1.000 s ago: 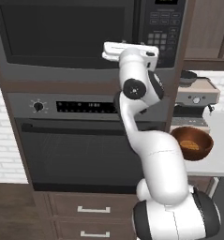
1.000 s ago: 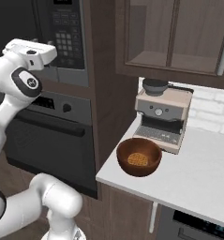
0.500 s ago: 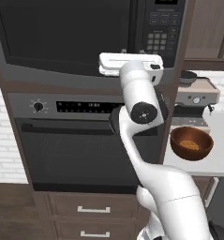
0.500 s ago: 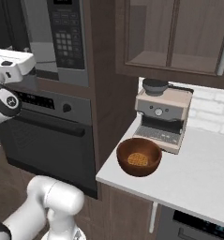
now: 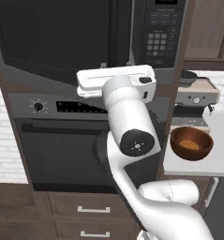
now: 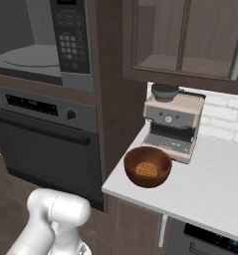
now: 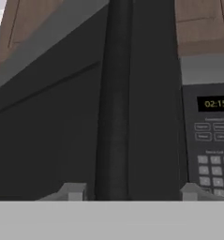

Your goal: Open the microwave, place the bowl with waffle inside the microwave, then close the microwave door and turn it on.

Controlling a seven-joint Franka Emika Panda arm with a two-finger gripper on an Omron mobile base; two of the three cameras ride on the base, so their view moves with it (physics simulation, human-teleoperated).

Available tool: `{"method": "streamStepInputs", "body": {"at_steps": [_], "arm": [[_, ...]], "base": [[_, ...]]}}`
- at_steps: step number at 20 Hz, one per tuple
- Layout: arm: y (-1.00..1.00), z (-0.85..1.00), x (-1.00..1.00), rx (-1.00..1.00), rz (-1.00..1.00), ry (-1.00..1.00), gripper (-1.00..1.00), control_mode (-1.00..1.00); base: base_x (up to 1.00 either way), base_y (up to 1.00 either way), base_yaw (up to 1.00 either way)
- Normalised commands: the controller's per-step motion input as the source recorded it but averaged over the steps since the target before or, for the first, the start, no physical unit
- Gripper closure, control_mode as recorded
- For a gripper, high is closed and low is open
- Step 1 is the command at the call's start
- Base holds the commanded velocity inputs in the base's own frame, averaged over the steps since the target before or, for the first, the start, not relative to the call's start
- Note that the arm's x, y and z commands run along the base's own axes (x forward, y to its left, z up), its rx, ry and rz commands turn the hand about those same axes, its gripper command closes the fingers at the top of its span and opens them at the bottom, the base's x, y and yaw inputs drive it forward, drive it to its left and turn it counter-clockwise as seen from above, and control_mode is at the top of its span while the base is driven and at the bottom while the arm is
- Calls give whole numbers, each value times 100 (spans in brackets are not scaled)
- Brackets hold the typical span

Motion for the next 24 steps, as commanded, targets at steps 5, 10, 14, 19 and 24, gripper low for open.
{"method": "streamStepInputs", "body": {"at_steps": [5,10,14,19,24], "arm": [[100,0,-100,-5,5,7,100,-100],[100,0,-89,-5,5,2,-100,-100],[10,2,-55,0,8,-12,-100,-100],[12,3,-85,1,11,-16,-100,-100],[-63,14,-83,13,4,-9,-100,-100]], "base": [[0,0,0],[0,0,0],[0,0,0],[0,0,0],[0,0,0]]}}
